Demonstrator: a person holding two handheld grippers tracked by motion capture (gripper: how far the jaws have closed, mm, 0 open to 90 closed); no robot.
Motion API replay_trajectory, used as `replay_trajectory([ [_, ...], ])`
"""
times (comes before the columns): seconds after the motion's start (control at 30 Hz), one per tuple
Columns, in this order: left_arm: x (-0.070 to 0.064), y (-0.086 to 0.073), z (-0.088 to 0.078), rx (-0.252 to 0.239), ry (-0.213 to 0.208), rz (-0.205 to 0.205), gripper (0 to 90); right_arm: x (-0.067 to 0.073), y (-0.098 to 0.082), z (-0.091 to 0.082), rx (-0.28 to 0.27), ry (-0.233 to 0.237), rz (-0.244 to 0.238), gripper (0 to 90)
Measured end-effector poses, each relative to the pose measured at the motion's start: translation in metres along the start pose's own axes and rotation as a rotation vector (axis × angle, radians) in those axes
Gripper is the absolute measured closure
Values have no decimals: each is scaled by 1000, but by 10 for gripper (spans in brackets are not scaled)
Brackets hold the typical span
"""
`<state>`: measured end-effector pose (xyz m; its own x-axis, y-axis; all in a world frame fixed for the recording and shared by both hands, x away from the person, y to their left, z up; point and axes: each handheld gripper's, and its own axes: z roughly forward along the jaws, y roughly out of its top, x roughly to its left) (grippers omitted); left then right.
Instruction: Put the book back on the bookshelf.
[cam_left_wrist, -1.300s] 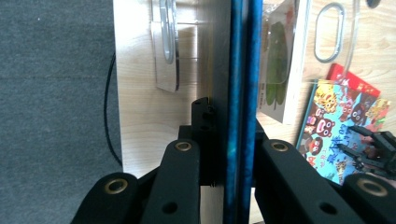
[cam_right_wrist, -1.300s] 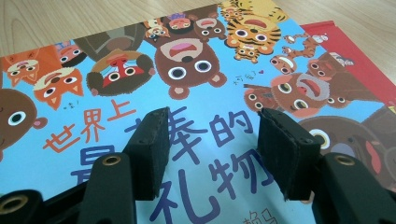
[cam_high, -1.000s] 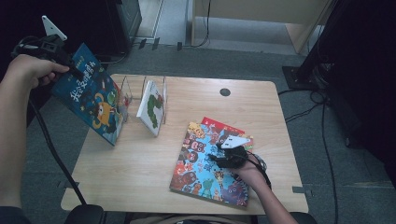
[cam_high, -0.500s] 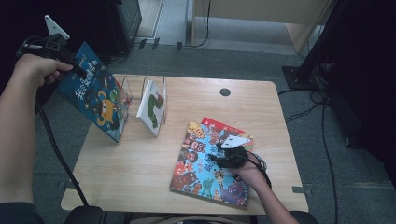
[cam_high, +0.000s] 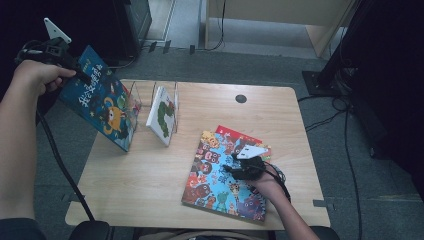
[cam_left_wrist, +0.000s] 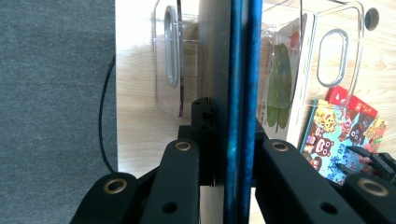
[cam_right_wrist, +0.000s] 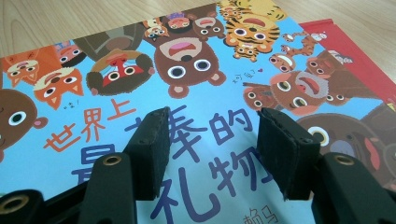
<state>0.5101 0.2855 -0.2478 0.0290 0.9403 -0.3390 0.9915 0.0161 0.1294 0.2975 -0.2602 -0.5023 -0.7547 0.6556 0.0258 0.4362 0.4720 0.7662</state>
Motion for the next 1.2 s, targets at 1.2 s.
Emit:
replay_trajectory([
  [1.2, 20, -6, -2, -19, -49, -27, 683, 0, 0, 0, 0, 0, 0, 443],
])
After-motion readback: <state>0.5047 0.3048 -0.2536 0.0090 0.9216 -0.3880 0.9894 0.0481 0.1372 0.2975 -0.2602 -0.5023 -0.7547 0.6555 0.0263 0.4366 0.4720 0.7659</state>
